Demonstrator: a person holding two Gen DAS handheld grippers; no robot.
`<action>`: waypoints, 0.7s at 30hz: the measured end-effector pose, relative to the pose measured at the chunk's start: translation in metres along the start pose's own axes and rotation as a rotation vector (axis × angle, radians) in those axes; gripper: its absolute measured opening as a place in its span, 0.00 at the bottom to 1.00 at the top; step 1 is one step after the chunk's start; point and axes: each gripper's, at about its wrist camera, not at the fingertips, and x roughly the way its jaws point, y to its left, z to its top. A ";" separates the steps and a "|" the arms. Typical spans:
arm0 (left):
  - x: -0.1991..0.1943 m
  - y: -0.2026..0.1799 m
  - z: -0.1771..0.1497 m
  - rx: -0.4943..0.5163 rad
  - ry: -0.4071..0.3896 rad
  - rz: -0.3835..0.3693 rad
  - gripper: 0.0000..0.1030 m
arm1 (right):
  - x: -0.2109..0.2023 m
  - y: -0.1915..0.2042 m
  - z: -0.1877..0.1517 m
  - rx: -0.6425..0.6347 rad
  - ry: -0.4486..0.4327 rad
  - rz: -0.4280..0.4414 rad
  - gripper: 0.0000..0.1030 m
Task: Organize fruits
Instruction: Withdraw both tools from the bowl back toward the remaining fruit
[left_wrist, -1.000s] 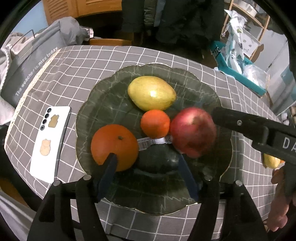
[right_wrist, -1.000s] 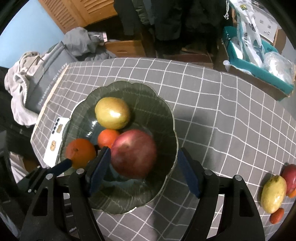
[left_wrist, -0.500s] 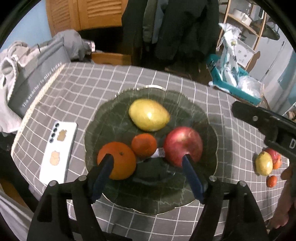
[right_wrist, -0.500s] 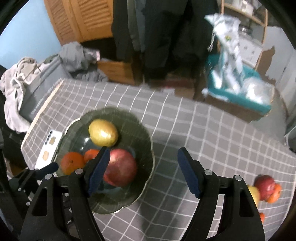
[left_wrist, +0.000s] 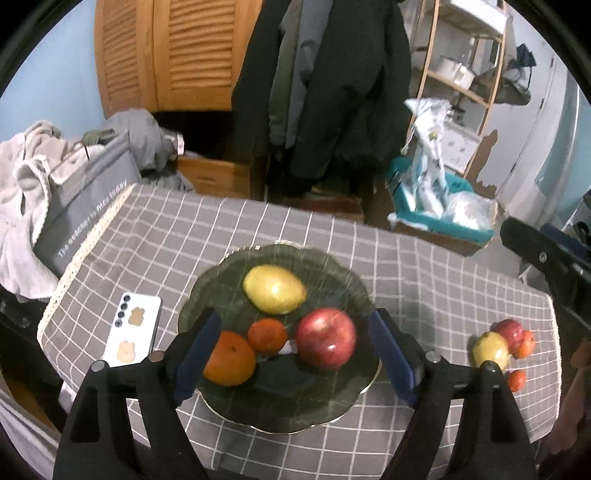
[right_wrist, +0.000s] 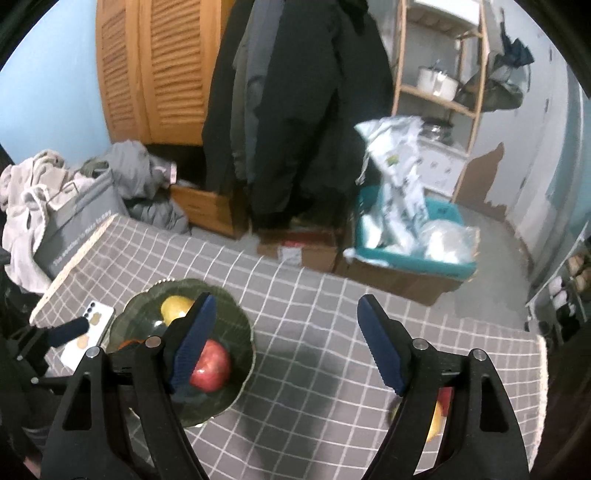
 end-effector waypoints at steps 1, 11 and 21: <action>-0.006 -0.004 0.002 0.010 -0.015 -0.003 0.82 | -0.006 -0.003 0.000 0.003 -0.010 -0.005 0.78; -0.041 -0.031 0.015 0.055 -0.096 -0.040 0.87 | -0.048 -0.037 -0.005 0.042 -0.066 -0.054 0.82; -0.061 -0.066 0.015 0.121 -0.141 -0.055 0.95 | -0.084 -0.069 -0.019 0.052 -0.098 -0.110 0.83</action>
